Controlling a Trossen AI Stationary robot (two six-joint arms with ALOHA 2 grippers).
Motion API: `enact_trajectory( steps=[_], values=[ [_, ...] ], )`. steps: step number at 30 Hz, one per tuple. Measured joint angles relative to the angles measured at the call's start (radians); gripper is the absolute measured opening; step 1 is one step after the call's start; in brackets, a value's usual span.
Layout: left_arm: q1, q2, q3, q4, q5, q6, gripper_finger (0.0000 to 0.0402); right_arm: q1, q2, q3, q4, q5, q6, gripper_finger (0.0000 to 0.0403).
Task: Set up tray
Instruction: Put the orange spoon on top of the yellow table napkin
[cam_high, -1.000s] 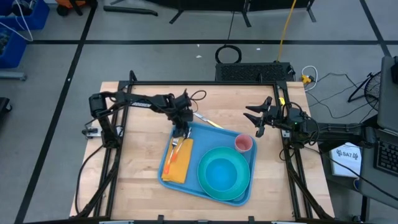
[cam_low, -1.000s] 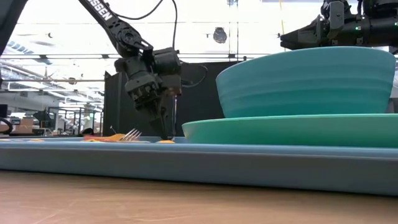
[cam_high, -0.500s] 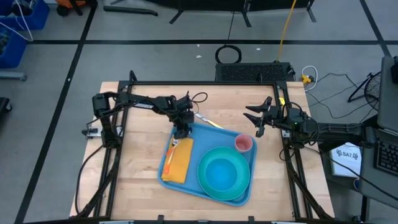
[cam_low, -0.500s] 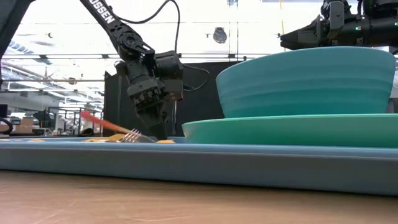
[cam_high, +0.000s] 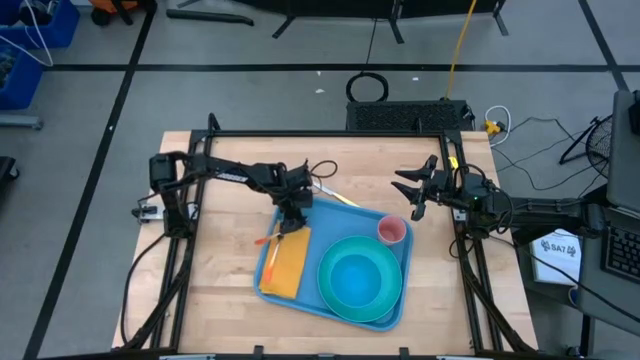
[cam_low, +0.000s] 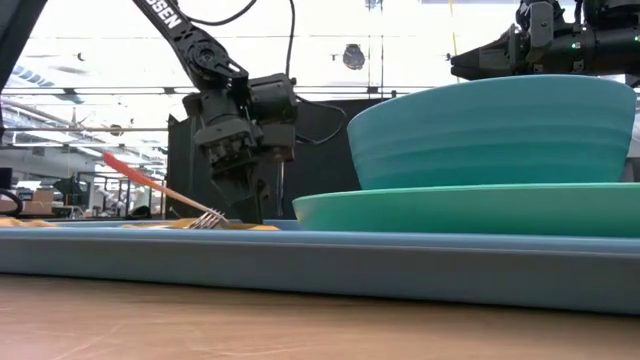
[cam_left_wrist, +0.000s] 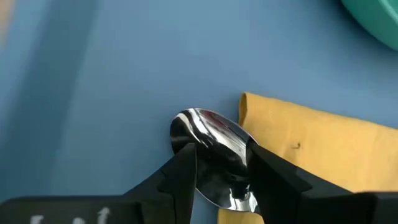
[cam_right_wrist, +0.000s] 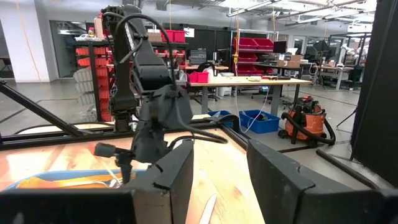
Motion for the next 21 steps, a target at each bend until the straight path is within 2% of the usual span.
enact_trajectory(
  steps=[5,12,21],
  values=[
    [-0.039,0.0,0.0,0.023,-0.005,-0.015,0.0145,0.0,0.0,0.0,0.0,0.0,-0.004,0.0141],
    [-0.045,-0.006,0.039,0.002,-0.068,0.005,0.0145,0.0,0.0,0.0,0.008,0.0,-0.004,0.0141],
    [-0.054,-0.143,0.06,-0.064,-0.105,0.024,0.0145,0.0,0.0,0.0,0.005,-0.003,-0.001,0.0141]
  ],
)
